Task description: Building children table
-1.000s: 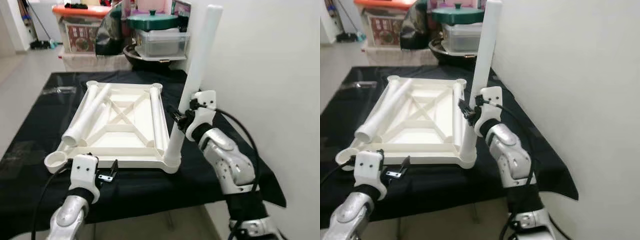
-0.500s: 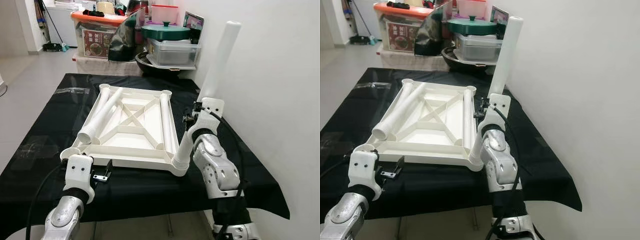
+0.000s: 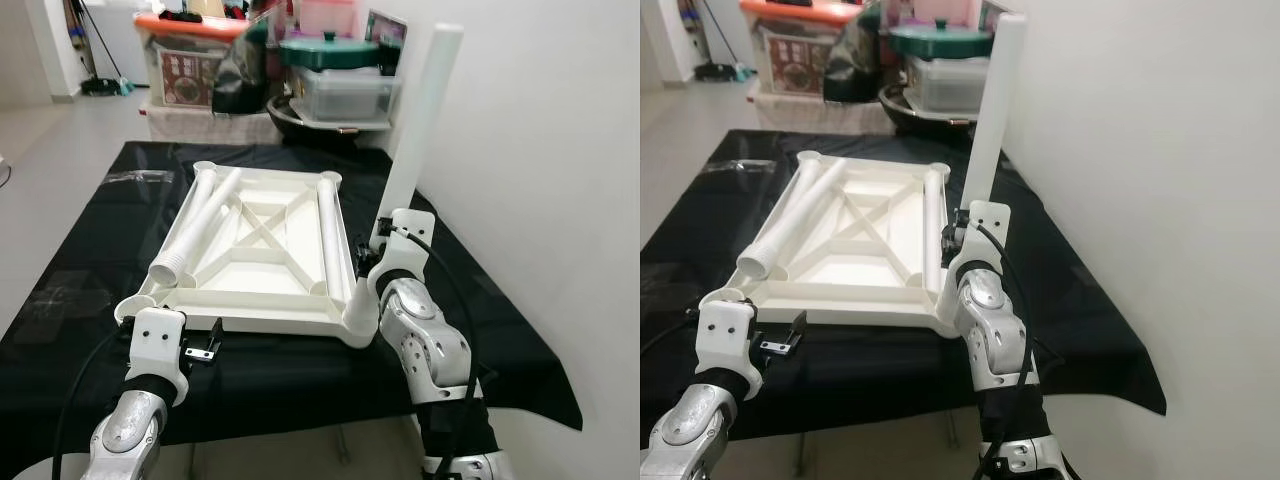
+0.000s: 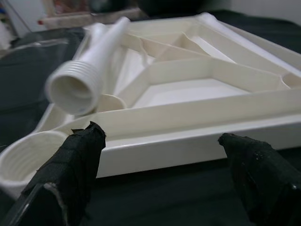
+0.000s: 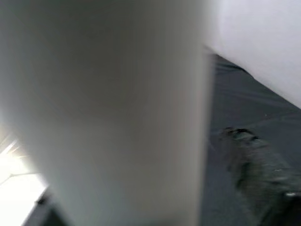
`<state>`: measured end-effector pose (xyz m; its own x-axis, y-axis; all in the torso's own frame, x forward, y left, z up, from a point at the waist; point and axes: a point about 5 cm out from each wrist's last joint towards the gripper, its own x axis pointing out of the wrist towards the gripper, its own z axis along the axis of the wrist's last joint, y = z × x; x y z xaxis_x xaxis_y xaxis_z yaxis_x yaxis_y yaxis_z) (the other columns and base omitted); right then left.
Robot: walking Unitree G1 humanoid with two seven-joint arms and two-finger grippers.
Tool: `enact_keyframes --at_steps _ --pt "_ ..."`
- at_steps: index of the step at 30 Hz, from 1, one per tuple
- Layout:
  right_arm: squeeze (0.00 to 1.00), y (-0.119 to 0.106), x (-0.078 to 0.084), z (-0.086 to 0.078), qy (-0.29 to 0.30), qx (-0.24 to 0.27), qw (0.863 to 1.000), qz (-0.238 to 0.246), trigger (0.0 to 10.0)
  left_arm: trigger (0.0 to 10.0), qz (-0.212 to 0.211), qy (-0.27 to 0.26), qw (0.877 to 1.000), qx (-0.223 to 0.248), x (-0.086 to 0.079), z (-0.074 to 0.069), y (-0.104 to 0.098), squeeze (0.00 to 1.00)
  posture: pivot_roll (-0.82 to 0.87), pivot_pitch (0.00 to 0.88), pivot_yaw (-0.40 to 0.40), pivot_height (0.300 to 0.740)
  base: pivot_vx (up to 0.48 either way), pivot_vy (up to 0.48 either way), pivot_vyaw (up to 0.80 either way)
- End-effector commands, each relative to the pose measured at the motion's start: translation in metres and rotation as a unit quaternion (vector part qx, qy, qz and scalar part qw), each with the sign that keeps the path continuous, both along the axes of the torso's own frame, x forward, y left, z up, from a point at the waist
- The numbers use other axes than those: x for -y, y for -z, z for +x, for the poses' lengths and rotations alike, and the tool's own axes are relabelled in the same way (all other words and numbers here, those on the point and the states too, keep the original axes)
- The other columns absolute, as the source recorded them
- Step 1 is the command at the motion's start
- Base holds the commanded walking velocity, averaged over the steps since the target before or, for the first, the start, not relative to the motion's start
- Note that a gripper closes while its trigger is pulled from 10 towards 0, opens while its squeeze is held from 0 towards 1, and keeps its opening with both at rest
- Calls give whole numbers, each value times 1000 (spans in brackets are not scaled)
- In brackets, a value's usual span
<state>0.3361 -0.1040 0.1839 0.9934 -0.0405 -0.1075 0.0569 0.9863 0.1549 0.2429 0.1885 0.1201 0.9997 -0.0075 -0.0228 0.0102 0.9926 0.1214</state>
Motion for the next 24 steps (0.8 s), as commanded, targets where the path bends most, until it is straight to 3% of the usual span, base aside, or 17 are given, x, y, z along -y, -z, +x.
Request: enact_keyframes --at_steps 1,8,9,10,15,18,19,22,24 --pt "1000 -6 8 0 6 1 1000 3 10000 10000 12 6 1000 -3 0 2 0 0 105 0 -81 740 0 0 0" --pt "1000 -29 22 2 -22 37 999 -15 10000 10000 15 10 1000 -3 0 4 1 0 88 0 -69 740 0 0 0" --pt "776 -38 25 3 -48 53 997 -17 10000 10000 16 11 1000 -3 0 4 1 0 84 0 -67 740 0 0 0" --pt "0 -45 27 3 -74 67 995 -23 10000 10000 16 12 1000 -4 0 4 1 0 84 0 -67 740 0 0 0" --pt "0 -53 26 2 -133 83 987 -38 10000 10000 15 14 1000 -4 0 5 2 0 84 0 -67 740 0 0 0" --pt "0 -63 30 8 -220 96 969 -62 10000 10000 13 19 1000 -3 4 6 2 0 77 0 -69 740 0 0 0" --pt "0 -63 30 8 -220 96 969 -62 10000 10000 13 19 1000 -3 4 6 2 0 77 0 -69 740 0 0 0" --pt "0 -67 34 11 -317 101 940 -74 10000 10000 14 20 1000 -2 3 6 2 0 80 0 -73 740 0 0 0" --pt "0 -67 34 11 -317 101 940 -74 10000 10000 14 20 1000 -2 3 6 2 0 80 0 -73 740 0 0 0"
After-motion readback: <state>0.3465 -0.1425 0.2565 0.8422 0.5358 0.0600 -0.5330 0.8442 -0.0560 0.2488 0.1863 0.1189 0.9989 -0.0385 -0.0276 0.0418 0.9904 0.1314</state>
